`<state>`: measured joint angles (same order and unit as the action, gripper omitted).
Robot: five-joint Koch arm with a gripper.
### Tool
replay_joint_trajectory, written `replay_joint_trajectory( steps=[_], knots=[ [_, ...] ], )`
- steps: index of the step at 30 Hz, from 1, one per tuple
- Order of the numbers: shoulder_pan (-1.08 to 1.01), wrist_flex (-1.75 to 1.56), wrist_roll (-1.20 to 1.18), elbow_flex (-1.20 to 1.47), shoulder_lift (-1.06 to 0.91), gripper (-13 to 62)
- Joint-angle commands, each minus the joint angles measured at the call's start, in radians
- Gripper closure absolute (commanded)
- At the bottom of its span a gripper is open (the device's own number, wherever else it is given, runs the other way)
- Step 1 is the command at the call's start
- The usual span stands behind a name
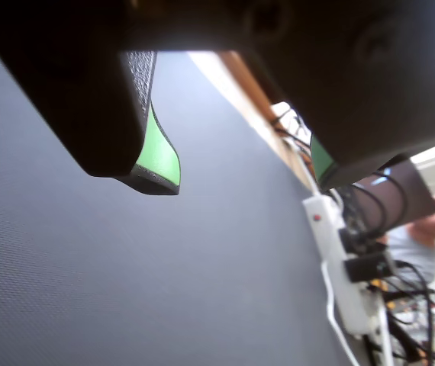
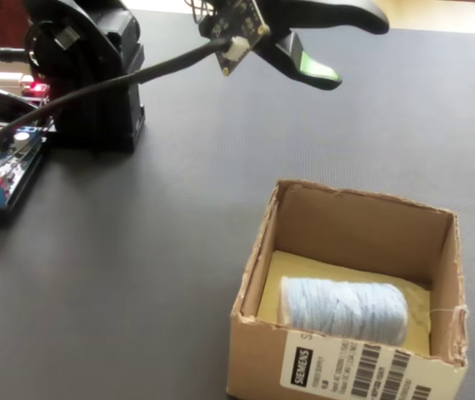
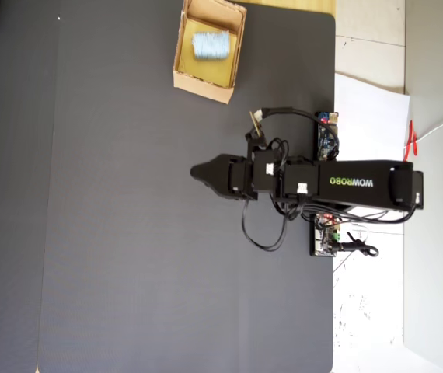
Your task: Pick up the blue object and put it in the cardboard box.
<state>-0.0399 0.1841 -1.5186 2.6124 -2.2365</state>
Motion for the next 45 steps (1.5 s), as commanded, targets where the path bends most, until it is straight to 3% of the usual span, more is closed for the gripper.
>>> replay_joint_trajectory(
  steps=[1, 10, 24, 45],
  knots=[
    [0.008, -0.077, -0.034, -0.043, -0.021, 15.4],
    [0.052, -0.097, -0.094, 0.193, -0.132, 15.4],
    [0.049, -0.132, -0.089, 0.417, -0.132, 14.6],
    [0.040, -0.137, -0.086, 0.505, -0.130, 15.2]
  ],
)
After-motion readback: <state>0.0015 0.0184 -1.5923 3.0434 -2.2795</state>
